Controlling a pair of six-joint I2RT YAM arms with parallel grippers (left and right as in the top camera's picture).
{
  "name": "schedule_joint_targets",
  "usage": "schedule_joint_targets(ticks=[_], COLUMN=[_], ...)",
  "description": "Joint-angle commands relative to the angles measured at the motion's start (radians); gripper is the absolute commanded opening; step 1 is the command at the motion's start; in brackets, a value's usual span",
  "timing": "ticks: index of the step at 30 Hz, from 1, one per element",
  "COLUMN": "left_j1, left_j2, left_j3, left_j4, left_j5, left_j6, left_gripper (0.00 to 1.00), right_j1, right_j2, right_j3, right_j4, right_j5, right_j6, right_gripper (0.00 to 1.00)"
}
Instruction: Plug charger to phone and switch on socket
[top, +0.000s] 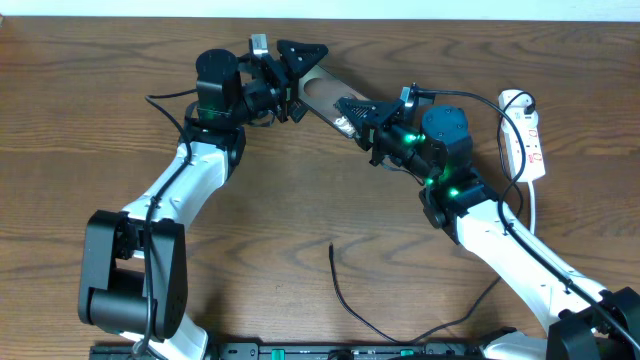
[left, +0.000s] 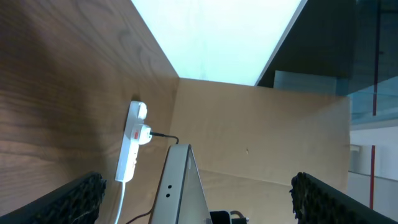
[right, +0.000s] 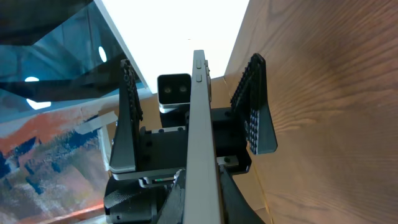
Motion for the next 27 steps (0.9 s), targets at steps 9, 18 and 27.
schedule_joint_targets(ticks=[9, 18, 27], left_j1=[-0.018, -0.009, 0.01], left_j2=[-0.003, -0.003, -0.003], left_j3=[0.02, 0.02, 0.02], left_j4=[0.007, 0.007, 0.007], left_j5=[0.022, 0.012, 0.013], left_j6=[-0.005, -0.013, -0.013], left_gripper=[0.94, 0.77, 0.55], right_j1=[0.004, 0.004, 0.004], right_j2=[-0.013, -0.013, -0.013], right_j3=[0.018, 0.018, 0.018], right_j4=[0.014, 0.0, 0.0], right_j5=[0.023, 0.019, 0.018], right_j6=[-0.029, -0.033, -0.033], right_gripper=[0.01, 0.01, 0.01])
